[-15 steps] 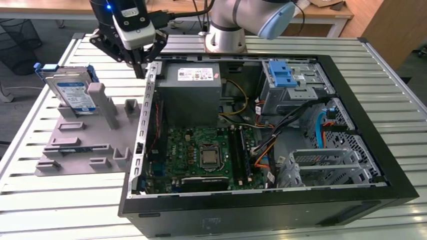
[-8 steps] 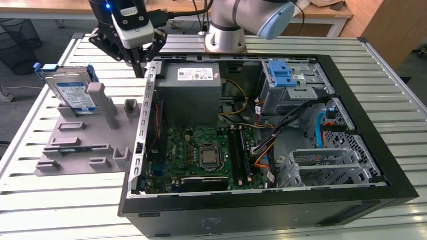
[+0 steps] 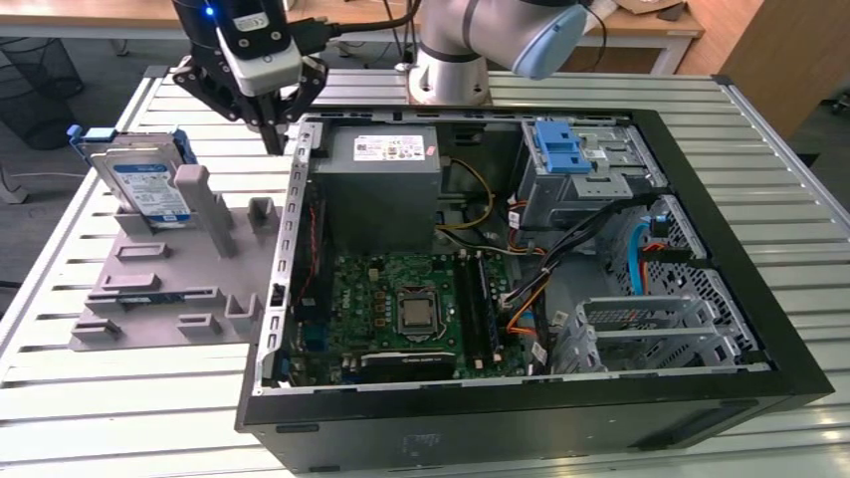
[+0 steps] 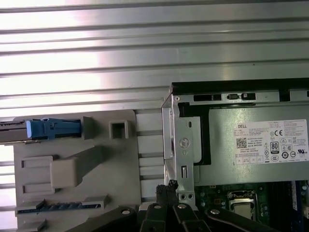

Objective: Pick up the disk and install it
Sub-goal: 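Reach for the disk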

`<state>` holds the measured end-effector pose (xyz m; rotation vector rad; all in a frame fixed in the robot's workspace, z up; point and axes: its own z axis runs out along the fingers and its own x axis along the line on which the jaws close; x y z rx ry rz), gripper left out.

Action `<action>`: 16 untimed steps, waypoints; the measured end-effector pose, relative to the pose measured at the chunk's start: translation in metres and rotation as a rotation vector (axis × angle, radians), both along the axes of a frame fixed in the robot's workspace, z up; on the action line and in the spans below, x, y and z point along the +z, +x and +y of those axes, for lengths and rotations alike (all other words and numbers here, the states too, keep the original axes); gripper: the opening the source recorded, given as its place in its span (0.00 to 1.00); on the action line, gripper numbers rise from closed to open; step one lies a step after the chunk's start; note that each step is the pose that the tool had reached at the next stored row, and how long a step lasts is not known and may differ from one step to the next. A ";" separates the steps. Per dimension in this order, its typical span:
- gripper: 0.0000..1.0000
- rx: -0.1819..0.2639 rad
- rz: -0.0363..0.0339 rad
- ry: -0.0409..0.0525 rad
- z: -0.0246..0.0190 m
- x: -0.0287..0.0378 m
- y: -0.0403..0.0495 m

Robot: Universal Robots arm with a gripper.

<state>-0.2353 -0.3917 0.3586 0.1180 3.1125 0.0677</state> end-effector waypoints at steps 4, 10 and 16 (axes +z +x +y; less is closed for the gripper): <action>0.11 0.000 0.0000 -0.0001 0.0007 -0.0001 -0.0025; 0.11 0.000 0.0000 -0.0001 0.0019 -0.0002 -0.0060; 0.11 0.000 0.0000 -0.0001 0.0027 -0.0004 -0.0109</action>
